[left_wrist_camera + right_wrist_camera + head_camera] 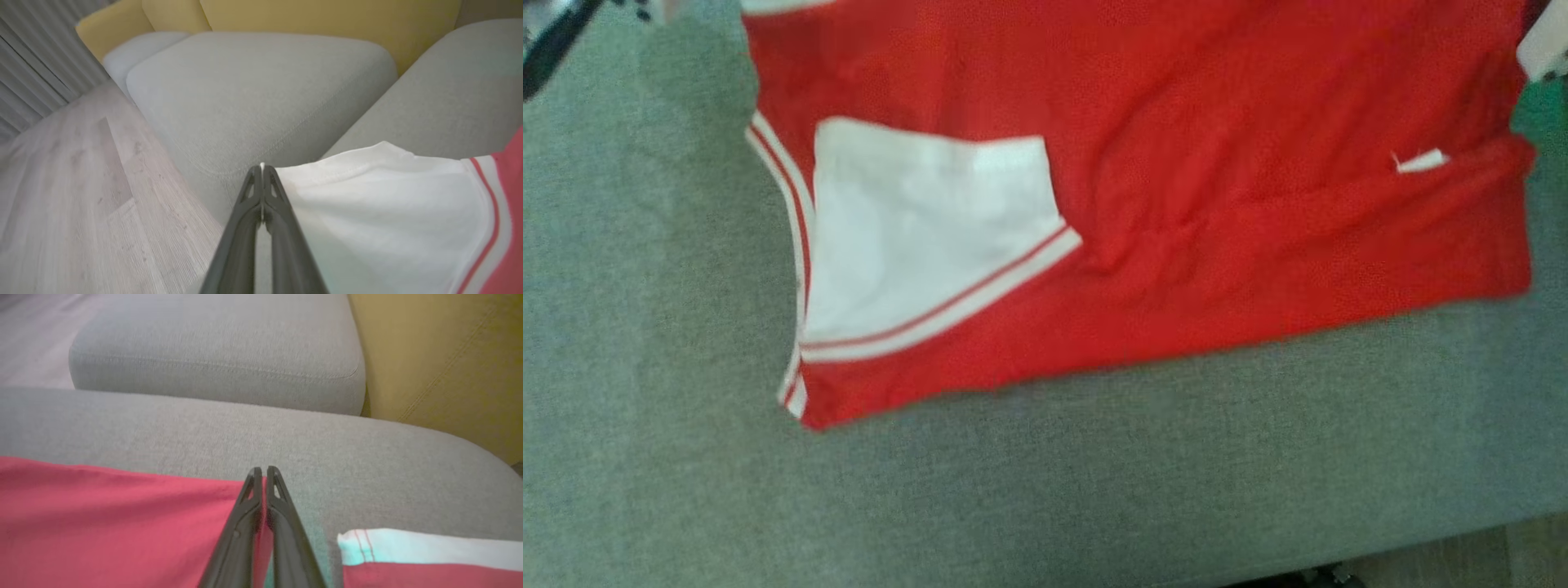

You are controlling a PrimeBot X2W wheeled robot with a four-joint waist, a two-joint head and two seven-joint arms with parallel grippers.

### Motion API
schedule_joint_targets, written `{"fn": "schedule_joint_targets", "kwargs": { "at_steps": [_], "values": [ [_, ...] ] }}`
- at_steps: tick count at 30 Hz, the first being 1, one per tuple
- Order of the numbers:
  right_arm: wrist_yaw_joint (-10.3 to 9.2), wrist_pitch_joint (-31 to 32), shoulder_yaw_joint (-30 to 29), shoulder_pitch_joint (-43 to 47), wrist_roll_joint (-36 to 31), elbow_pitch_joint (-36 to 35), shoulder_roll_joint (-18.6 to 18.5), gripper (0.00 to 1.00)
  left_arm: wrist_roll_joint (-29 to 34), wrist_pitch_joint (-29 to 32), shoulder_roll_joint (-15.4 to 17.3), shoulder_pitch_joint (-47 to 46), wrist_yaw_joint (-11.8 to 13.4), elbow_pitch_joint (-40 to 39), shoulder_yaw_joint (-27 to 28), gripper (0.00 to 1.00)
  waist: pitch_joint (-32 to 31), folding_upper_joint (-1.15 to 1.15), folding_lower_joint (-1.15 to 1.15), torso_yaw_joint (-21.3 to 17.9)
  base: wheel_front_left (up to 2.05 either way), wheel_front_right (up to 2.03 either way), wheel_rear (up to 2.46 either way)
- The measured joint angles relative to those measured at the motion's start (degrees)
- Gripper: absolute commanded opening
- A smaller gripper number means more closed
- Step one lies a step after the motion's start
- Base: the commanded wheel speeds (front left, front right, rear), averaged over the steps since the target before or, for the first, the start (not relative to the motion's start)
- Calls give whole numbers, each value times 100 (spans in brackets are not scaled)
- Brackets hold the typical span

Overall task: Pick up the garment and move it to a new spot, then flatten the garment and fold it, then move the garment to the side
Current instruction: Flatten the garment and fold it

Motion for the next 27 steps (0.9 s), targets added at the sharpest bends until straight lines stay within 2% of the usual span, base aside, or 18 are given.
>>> {"fn": "schedule_joint_targets", "kwargs": {
  "at_steps": [3,9,14,19,24,25,27],
  "values": [
    [0,-293,-200,-8,103,1,40,0,56,-300,-26,-83,63,57,81,0,-22,0,0,16,0,0,0],
    [0,-414,-292,110,402,-210,16,0,-29,-458,-30,45,67,-47,88,0,-129,0,0,111,0,0,0],
    [0,-568,-386,682,505,-610,-132,0,-57,-701,297,695,321,-757,83,0,-268,0,0,167,0,0,0],
    [0,-661,-555,1341,504,-1025,-264,0,-21,-850,896,1627,900,-1764,30,0,-446,0,0,193,0,0,0],
    [0,-710,-892,2028,492,-1374,-368,0,-104,-975,1307,2616,1578,-2826,-19,0,-635,0,-1,240,0,0,0],
    [0,-711,-1280,2568,352,-1557,-398,0,-164,-1057,1596,3225,2042,-3488,-44,0,-743,0,-1,302,0,0,0],
    [0,-709,-1495,2812,301,-1645,-398,0,-164,-1076,1673,3415,2215,-3756,-54,0,-788,0,-1,344,0,0,0]
  ]
}}
